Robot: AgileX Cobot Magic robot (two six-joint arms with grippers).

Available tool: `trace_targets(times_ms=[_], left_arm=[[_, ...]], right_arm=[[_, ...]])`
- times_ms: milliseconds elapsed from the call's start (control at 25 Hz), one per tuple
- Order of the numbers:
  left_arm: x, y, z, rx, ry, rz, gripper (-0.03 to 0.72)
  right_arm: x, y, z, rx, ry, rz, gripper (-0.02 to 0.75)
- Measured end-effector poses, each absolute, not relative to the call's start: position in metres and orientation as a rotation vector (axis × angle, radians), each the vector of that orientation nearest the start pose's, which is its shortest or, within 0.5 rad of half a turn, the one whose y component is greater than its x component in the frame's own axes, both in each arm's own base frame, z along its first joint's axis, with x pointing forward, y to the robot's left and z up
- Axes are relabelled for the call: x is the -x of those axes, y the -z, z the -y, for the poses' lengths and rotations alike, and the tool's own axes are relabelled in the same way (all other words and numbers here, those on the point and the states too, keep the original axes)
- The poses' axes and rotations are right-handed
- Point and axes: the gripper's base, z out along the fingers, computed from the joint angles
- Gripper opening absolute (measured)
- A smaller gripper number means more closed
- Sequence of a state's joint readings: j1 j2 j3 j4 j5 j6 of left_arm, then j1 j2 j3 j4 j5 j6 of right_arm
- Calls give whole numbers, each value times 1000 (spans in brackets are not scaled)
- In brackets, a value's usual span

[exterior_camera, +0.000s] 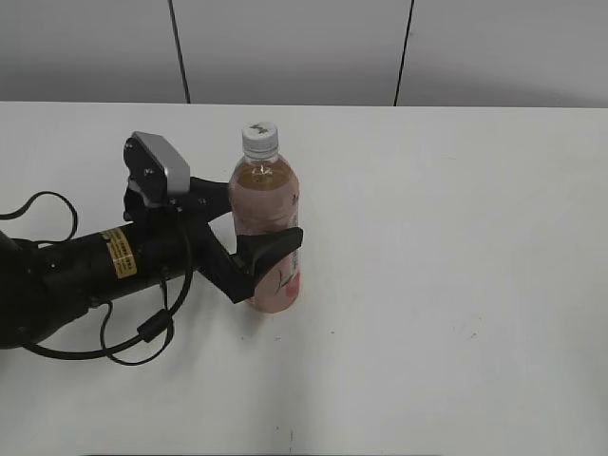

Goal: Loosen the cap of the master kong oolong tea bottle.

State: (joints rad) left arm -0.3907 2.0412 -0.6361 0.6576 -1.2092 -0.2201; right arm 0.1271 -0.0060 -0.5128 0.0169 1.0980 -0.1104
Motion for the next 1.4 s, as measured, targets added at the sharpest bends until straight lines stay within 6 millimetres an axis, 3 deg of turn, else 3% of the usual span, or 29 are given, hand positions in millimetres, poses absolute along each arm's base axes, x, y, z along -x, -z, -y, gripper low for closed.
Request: trace_targets(times_ms=[120,320,760,1120,1400], left_arm=[[-278,-103,171,-819,785,-1597,552],[-278,-103,172,-823,789,-1596,386],[-274,-105,176,-895,797,-1581,386],[-248,-125,218,-936,841,-1533,386],[-246,-129,233,-905,843,-1512,386]], right_arm=[[9,-278,0,246,-31,-2048,533],[9,-278,0,246,-31,-2048,533],[9,-278,0,246,-31,-2048,533],[9,-278,0,246,-31,-2048,533],[9,-278,0,246,-31,-2048,533]])
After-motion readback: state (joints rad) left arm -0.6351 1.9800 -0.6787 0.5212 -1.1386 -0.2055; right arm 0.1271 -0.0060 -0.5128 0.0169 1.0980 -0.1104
